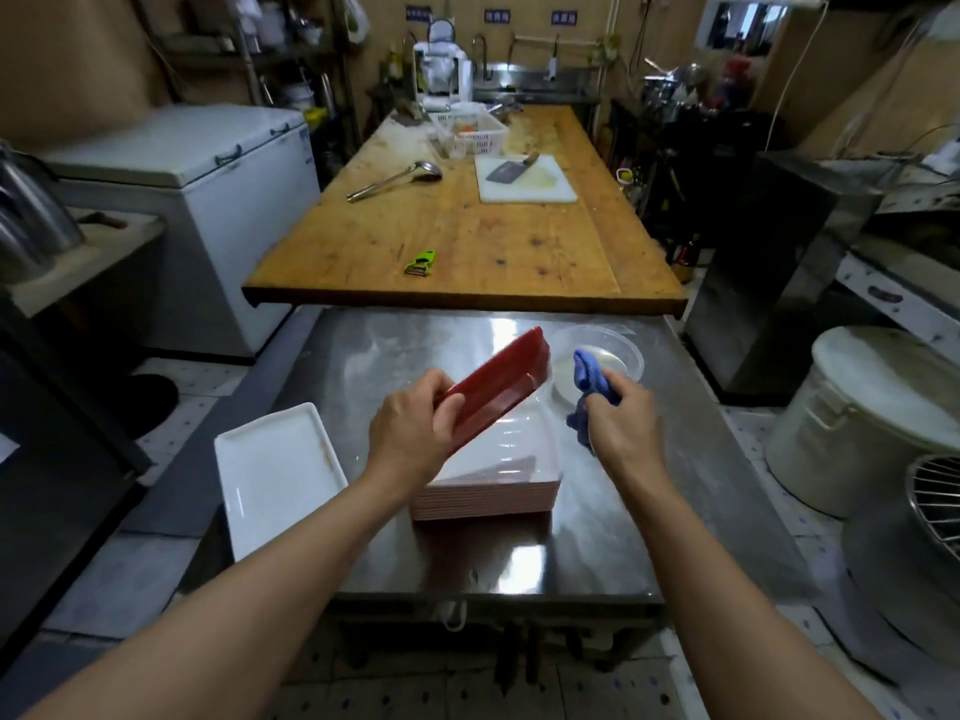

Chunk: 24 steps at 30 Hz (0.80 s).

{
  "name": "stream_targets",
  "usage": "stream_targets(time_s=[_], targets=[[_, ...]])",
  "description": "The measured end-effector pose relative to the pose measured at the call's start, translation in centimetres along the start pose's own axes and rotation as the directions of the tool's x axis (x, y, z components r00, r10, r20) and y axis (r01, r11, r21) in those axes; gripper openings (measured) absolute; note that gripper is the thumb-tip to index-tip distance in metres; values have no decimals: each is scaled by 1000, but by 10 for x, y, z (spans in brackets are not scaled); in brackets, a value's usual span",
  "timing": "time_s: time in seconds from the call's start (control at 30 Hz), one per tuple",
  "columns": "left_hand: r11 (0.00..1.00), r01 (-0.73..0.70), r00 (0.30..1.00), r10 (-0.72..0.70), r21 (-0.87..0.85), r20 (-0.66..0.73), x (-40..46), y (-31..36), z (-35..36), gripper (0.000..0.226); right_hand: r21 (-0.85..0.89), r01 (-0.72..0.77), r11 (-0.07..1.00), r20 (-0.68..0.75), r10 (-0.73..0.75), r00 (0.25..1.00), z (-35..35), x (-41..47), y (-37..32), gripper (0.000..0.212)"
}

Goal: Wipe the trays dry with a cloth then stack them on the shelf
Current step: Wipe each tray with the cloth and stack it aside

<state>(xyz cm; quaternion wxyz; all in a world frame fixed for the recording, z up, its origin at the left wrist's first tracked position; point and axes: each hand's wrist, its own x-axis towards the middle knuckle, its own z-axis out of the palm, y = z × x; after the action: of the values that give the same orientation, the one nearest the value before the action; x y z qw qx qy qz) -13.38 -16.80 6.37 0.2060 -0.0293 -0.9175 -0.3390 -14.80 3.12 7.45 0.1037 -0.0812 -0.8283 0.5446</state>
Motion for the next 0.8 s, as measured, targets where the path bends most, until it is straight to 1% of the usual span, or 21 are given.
stream_targets(time_s=[0.07,0.13,0.2,0.27,0.4,0.47,0.53,0.57,0.6,0.67,0.7,0.73,0.8], targets=[[981,91,995,-94,-173,-12,5,6,-17,12,94,46,994,-7,-46,999,5,1,-22,36],[932,185,981,-192,-312,8,7,9,-33,18,153,96,984,-4,-96,995,11,1,-41,37],[862,270,960,-275,-428,51,6,11,-47,19,101,161,982,-29,-159,987,15,-2,-60,36],[794,330,939,-332,-510,91,5,12,-59,16,26,271,962,-85,-268,960,18,-7,-78,35],[702,384,911,-394,-600,123,3,16,-79,18,-51,481,875,-123,-484,867,24,-17,-109,29],[675,389,906,-405,-627,125,3,20,-84,19,-67,566,821,-138,-570,810,28,-20,-124,26],[667,380,907,-405,-641,117,4,23,-90,19,-62,652,755,-118,-655,747,36,-24,-141,25],[666,373,910,-399,-646,114,5,26,-92,18,-101,676,730,-98,-683,723,41,-25,-149,25],[664,364,914,-391,-653,112,6,28,-94,17,-184,680,709,-79,-701,709,48,-25,-154,25],[669,343,922,-373,-660,101,6,32,-97,15,-363,653,665,-30,-709,705,59,-24,-161,26],[674,336,925,-369,-658,94,6,33,-97,15,-396,657,642,6,-713,701,63,-24,-162,27],[679,332,925,-371,-655,84,6,34,-97,16,-389,681,620,42,-727,685,67,-23,-163,27],[674,328,920,-386,-662,63,5,34,-98,19,-333,734,592,84,-757,648,70,-21,-163,25]])
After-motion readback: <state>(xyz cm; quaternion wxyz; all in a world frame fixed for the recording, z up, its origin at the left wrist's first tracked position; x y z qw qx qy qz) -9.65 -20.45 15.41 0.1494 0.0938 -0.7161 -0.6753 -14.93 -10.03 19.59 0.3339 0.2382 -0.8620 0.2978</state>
